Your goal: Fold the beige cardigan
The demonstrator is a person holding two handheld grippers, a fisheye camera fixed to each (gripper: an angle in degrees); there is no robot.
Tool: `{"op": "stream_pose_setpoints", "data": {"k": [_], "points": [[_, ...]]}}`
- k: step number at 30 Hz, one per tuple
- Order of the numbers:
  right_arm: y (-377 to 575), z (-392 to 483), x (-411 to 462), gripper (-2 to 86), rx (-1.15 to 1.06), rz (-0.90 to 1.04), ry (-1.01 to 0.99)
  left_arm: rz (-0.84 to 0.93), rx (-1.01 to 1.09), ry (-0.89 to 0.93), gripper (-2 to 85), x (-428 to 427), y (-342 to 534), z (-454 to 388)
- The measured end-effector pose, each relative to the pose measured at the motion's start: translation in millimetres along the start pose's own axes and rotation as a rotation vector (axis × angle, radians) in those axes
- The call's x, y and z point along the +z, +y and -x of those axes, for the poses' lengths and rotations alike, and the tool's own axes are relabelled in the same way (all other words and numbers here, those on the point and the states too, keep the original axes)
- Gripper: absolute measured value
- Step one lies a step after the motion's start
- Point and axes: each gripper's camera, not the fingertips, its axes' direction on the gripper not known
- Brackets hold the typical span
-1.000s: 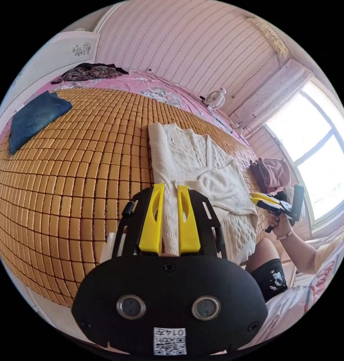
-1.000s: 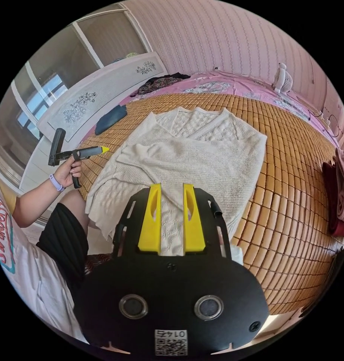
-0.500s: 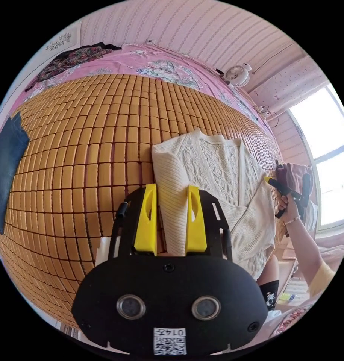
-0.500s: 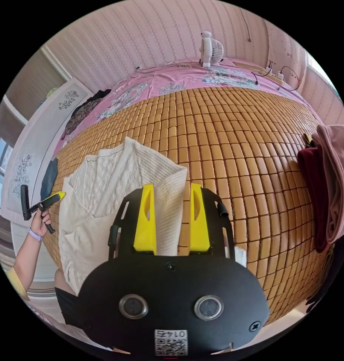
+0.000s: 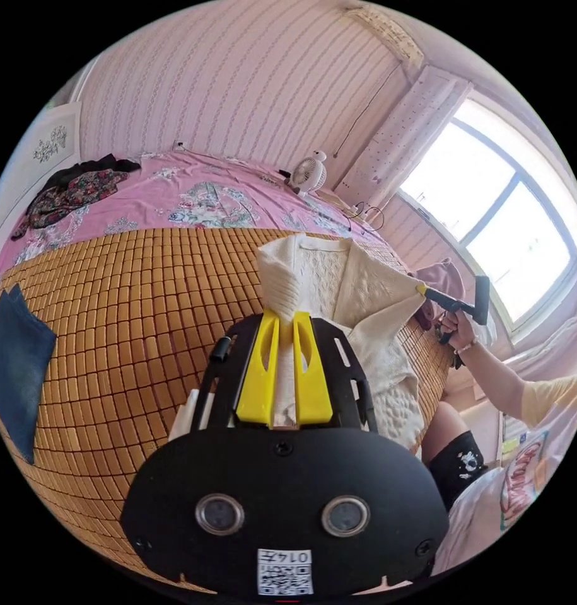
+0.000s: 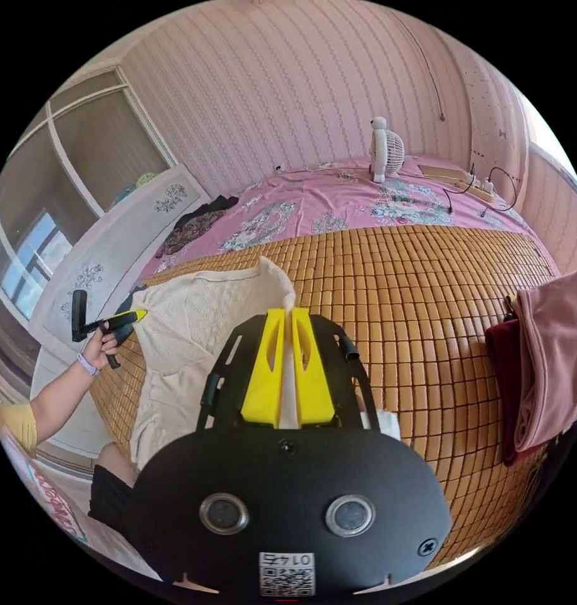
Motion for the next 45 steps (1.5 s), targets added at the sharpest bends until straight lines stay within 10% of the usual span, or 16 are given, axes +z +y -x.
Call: {"op": "stream_pose_setpoints", "data": {"k": [11,24,31,45], "points": [[194,32,-70,0.4,-0.096,0.303,0.094,0.119,-0.264,0.085,3.5,-83,253,-7],[154,191,31,-0.8,-0.437,0.497,0.046,0.194,-0.164,0.028,1.7,1,232,-114],[148,180,50,-1.0,-0.423,0.653,0.239,0.275,-0.208,-0.104,-0.9,14,249,-108],[74,190,44,-0.9,-0.401,0.531,0.015,0.254,0.108,-0.181,-1.0,11,240,-229]]}}
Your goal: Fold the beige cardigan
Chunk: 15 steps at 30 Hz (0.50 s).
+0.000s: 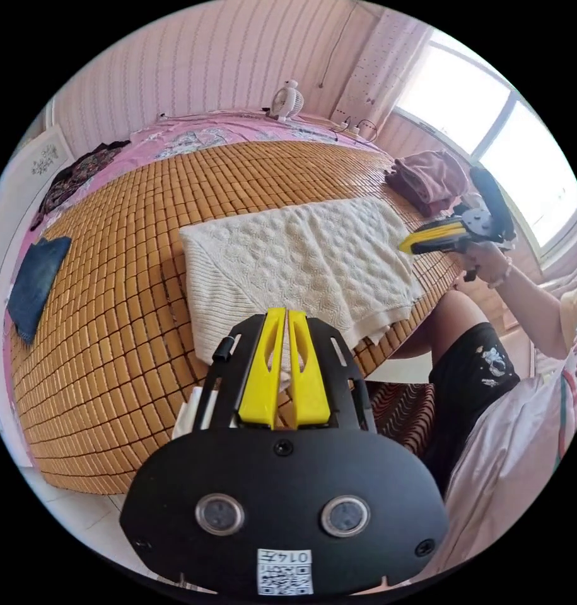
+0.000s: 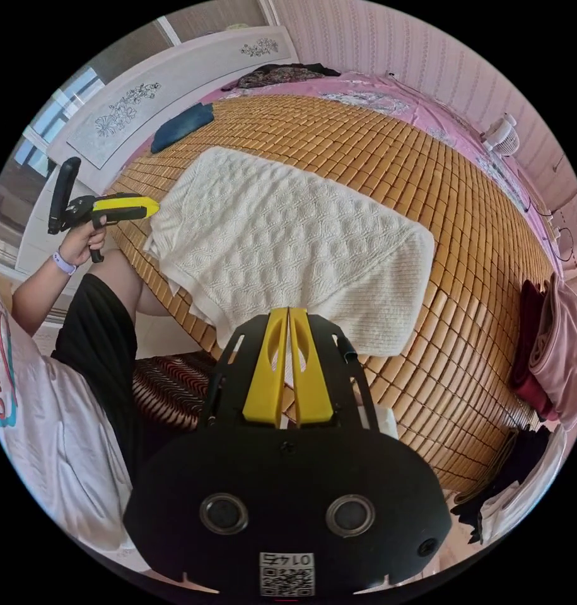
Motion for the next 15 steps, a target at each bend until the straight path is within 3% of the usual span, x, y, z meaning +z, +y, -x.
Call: {"op": "stream_pose_setpoints", "data": {"k": [4,8,11,15], "points": [[-81,10,7,-1.0,-0.123,-0.027,-0.020,0.026,0.116,0.215,-1.0,41,-16,-73],[-152,18,29,-1.0,-0.182,0.021,0.047,0.100,0.163,0.205,-1.0,84,-17,-121],[-188,17,76,-1.0,-0.232,0.202,0.113,0.095,0.224,0.178,-1.0,96,-5,-139],[-216,7,71,-1.0,-0.278,0.295,0.061,0.095,0.254,0.190,-1.0,97,1,-147]]}}
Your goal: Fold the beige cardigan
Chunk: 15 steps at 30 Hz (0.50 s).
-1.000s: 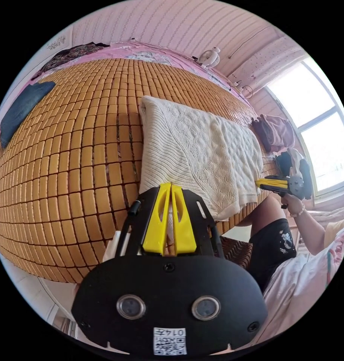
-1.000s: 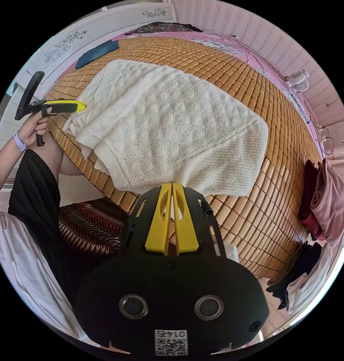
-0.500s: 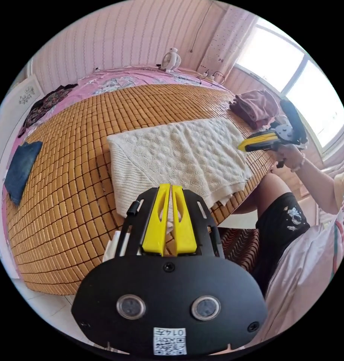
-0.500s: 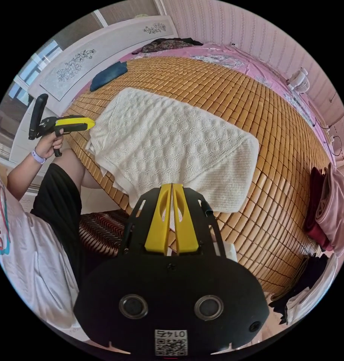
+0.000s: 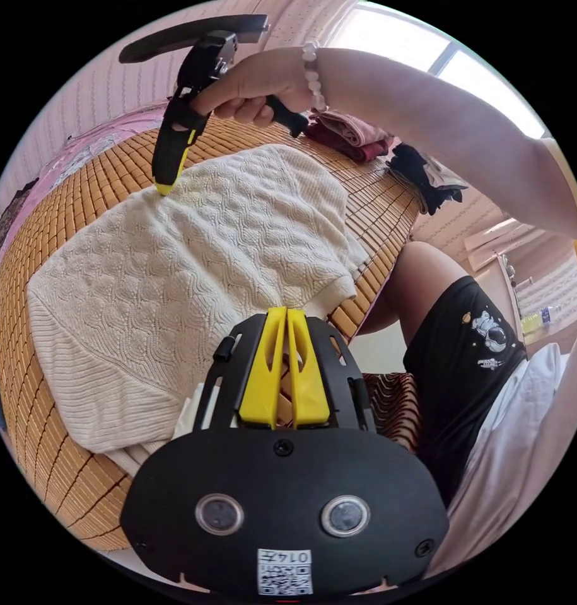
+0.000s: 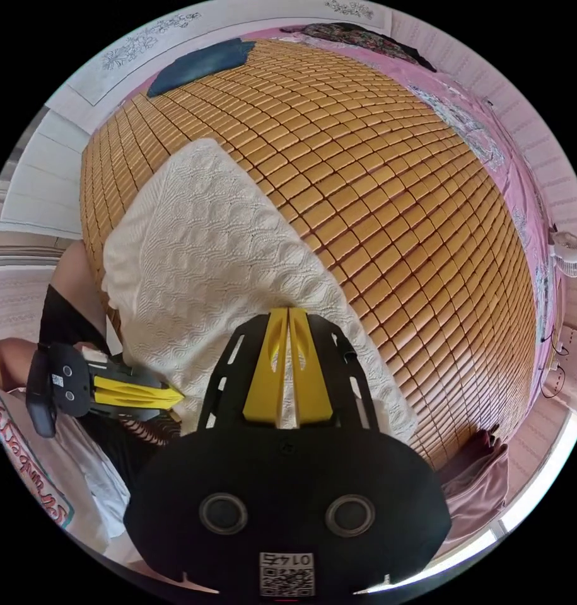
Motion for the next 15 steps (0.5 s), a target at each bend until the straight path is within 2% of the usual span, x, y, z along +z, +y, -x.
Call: {"op": "stream_pose_setpoints", "data": {"k": [3,8,11,12,15], "points": [[-9,-17,-15,-0.9,0.049,-0.061,-0.013,-0.009,-0.023,0.016,-1.0,2,3,-5],[-27,-25,10,-0.9,0.032,0.053,0.020,-0.022,-0.012,0.011,-1.0,5,10,-20],[-23,-40,-1,-0.7,0.093,-0.042,0.005,-0.039,-0.004,0.001,-1.0,6,15,-28],[-23,-46,19,-0.6,0.097,0.022,-0.011,-0.047,-0.011,-0.006,-1.0,5,17,-30],[5,-62,16,-0.4,0.144,-0.107,-0.088,-0.081,0.008,-0.024,-0.9,-5,28,-41]]}}
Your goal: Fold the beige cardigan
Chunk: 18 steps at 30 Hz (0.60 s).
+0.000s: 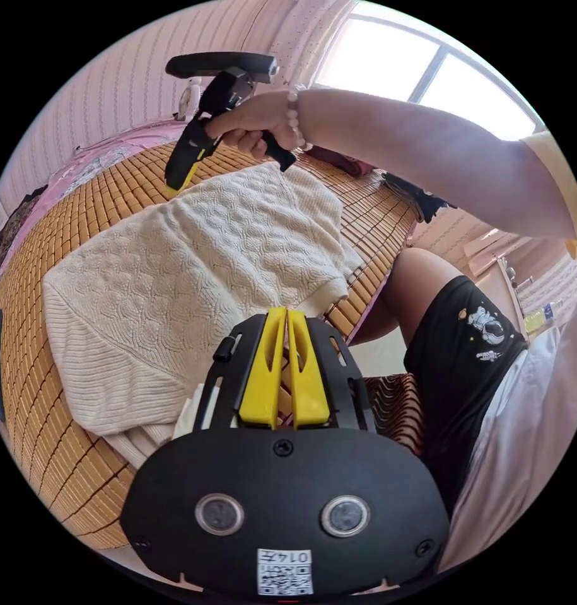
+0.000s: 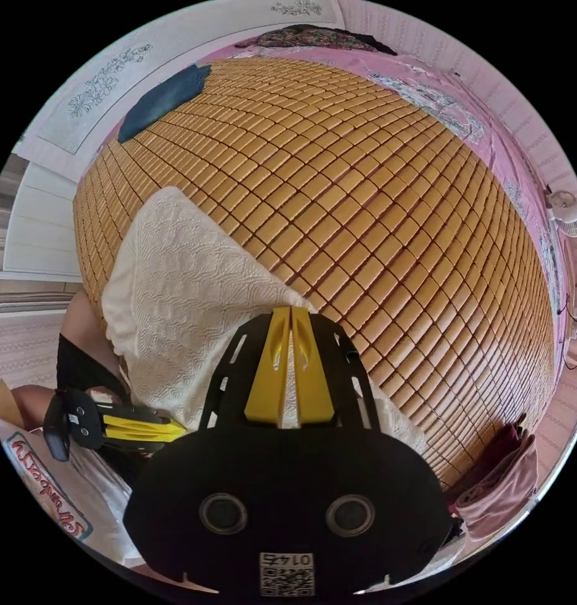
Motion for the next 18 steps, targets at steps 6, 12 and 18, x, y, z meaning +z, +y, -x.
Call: {"op": "stream_pose_setpoints", "data": {"k": [6,12,18], "points": [[177,-35,-36,0.6,0.246,-0.335,-0.111,-0.144,0.114,0.024,2.6,-21,11,-24],[318,-39,14,6.0,0.515,-0.243,-0.185,-0.176,0.167,0.095,13.8,-1,-24,-57],[358,-57,50,1.9,0.632,-0.308,-0.329,0.006,0.278,0.122,17.7,54,-65,-96]]}}
